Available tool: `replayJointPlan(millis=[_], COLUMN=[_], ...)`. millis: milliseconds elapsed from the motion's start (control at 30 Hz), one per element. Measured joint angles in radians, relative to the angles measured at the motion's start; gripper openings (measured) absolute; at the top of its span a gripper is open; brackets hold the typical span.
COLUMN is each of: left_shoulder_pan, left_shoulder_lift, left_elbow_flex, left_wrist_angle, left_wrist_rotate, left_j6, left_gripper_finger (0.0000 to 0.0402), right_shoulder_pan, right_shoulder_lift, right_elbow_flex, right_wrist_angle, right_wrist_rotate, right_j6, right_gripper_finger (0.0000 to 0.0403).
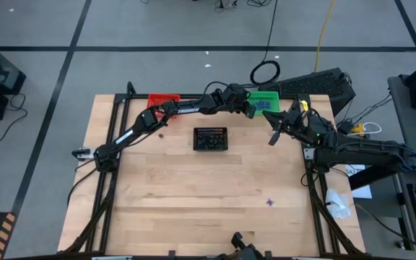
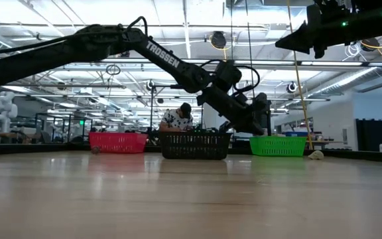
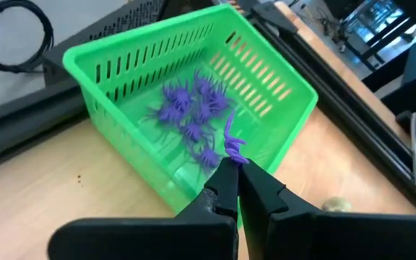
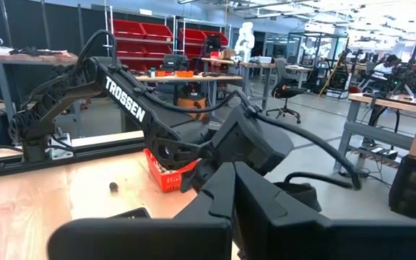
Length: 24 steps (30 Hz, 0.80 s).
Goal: Sort Halloween decoration
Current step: Put the violet spider toy into the green bin, then put the black skull toy into the black bin
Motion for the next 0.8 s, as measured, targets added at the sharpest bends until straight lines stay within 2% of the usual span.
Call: replayJointPlan(millis=[233,567,667,800], left_shoulder_pan=[0.000,0.000,0.001,0.001], left_shoulder_lift=[-0.001,-0.001,-0.009,-0.085], left_elbow_flex=[0.000,0.000,-0.001,-0.001], left_wrist_angle=[0.026,0.041,0.081,0.053], left_wrist_rotate=[-0.011,-0.007,0.042,0.166], left_j6=[0.000,0.012,0.041,0.202], left_gripper_finger=[0.0011,0.0109,0.0118,0.0097], right_shoulder_pan=[0.000,0.000,0.000,0.000], right_shoulder_lift=[0.000,0.000,0.000,0.000], right_elbow_flex=[0.000,0.000,0.000,0.000], right_wrist_angle=[-0.002,-0.009,-0.009,-0.010], right_wrist_rotate=[0.000,0.000,0.000,0.000], right_j6=[-0.001,-0.002,-0.005,-0.009], right_gripper_finger=[0.0000,0.0000,0.0000,0.0000])
